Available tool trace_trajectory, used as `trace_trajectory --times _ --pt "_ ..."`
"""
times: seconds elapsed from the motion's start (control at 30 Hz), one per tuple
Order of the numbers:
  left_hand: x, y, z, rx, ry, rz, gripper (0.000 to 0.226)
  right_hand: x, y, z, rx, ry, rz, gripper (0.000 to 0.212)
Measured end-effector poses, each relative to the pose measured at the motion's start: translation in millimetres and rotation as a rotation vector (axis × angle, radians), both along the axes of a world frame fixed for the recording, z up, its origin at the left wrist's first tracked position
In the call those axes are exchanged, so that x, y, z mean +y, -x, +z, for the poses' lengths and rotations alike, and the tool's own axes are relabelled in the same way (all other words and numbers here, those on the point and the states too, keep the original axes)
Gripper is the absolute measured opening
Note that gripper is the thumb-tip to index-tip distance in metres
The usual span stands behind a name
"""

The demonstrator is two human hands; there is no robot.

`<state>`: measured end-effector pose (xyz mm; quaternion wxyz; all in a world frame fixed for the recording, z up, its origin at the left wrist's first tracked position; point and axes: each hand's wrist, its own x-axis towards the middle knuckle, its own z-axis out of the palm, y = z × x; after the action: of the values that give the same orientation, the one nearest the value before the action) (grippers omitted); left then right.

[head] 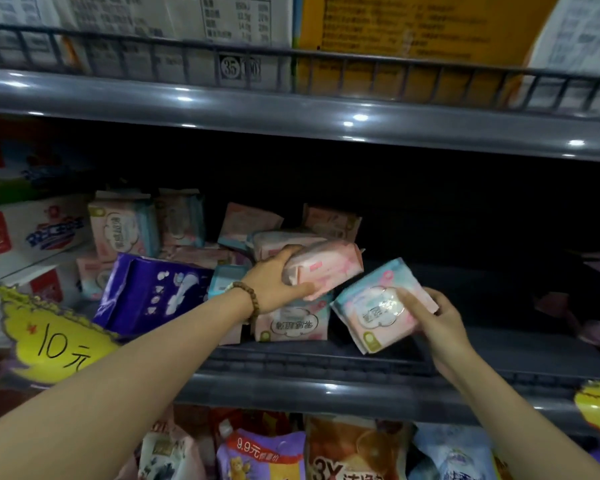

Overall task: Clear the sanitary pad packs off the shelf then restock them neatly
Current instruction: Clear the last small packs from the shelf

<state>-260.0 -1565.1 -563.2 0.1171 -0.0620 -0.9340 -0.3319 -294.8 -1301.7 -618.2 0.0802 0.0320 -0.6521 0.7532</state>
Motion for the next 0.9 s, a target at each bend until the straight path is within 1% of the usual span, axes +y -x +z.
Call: trace_trajectory --times 0.07,0.1,0.17,0.2,0.23,0.27,0.3,0.33,0.37,0.4,0.5,0.57,0.6,0.67,0.73,0.8,0.9 --pt "5.5 0.2 6.1 -0.031 -0.288 0.021 0.069 2.3 -2.5 0.8 -0.007 -0.009 -0.03 0.032" --pt "6.8 -0.8 10.2 -0.053 -0.416 0.04 0.07 3.7 -5.7 3.9 -0.009 0.017 -0.044 0.032" --pt "5.0 -6.2 15.6 -0.105 -0.616 0.033 0.091 6.4 -15.9 18.0 -0.003 0.112 -0.038 0.033" --pt "3.2 -10.2 16.3 -0.128 -0.718 0.02 0.098 7.5 -22.0 27.0 0.008 0.173 -0.011 0.034" --pt "2.4 -16.2 16.9 -0.156 -0.825 0.017 0.099 8.3 -28.0 35.7 0.017 0.234 0.032 0.036" --pt "2.4 -25.7 17.5 -0.187 -0.919 0.016 0.094 7.2 -35.1 44.3 0.02 0.288 0.087 0.04" --pt "3.1 -36.4 17.0 -0.214 -0.993 0.002 0.082 4.4 -41.6 51.1 0.015 0.333 0.15 0.045" --pt "4.0 -47.3 14.7 -0.232 -1.044 -0.033 0.066 -1.1 -49.1 57.1 -0.003 0.37 0.205 0.05" --pt "4.8 -56.9 10.0 -0.263 -1.078 -0.074 0.054 -8.7 -55.3 60.1 -0.03 0.392 0.239 0.053" --pt "6.5 -67.6 5.0 -0.307 -1.103 -0.105 0.051 -18.4 -62.5 61.4 -0.054 0.407 0.261 0.054" --pt "12.0 -100.6 -11.6 -0.454 -1.144 -0.15 0.056 -51.1 -82.8 53.1 -0.132 0.464 0.306 0.051" --pt "9.6 -120.7 -24.4 -0.519 -1.105 -0.163 0.063 -68.3 -97.7 45.0 -0.183 0.452 0.319 0.06" --pt "6.2 -130.9 -29.8 -0.536 -1.092 -0.18 0.069 -74.9 -104.2 41.3 -0.197 0.429 0.306 0.063" --pt "-4.6 -147.6 -41.6 -0.558 -1.105 -0.223 0.082 -87.3 -118.2 33.0 -0.227 0.364 0.298 0.059" --pt "-15.4 -163.6 -52.1 -0.587 -1.108 -0.259 0.085 -100.9 -134.1 22.6 -0.28 0.304 0.309 0.048" --pt "-25.6 -178.6 -64.5 -0.632 -1.086 -0.234 0.085 -116.7 -151.2 12.2 -0.296 0.215 0.29 0.037" --pt "-44.3 -200.3 -85.7 -0.642 -1.101 -0.192 0.089 -141.5 -172.6 -6.3 -0.297 0.066 0.298 0.036"
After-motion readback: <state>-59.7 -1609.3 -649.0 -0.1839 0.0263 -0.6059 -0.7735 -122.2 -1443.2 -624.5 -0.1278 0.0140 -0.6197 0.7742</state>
